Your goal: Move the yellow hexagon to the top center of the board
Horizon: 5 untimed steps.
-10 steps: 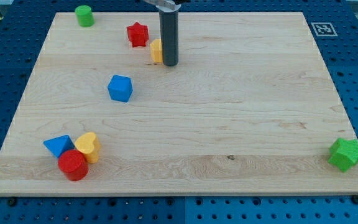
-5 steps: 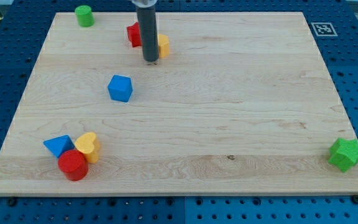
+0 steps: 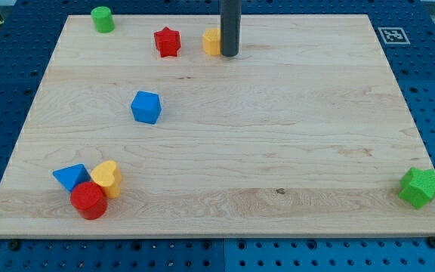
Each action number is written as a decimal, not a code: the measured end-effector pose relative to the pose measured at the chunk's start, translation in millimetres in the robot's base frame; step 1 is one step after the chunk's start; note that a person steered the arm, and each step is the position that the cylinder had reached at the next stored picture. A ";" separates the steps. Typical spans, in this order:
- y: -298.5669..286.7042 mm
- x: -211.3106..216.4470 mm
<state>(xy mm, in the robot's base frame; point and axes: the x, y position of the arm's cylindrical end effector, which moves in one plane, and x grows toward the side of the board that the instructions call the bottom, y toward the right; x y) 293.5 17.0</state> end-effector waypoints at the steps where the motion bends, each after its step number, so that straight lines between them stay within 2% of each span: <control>1: 0.0 -7.0; 2: 17.3 1.6; 5: -21.5 10.8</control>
<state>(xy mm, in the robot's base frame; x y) 304.3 -4.5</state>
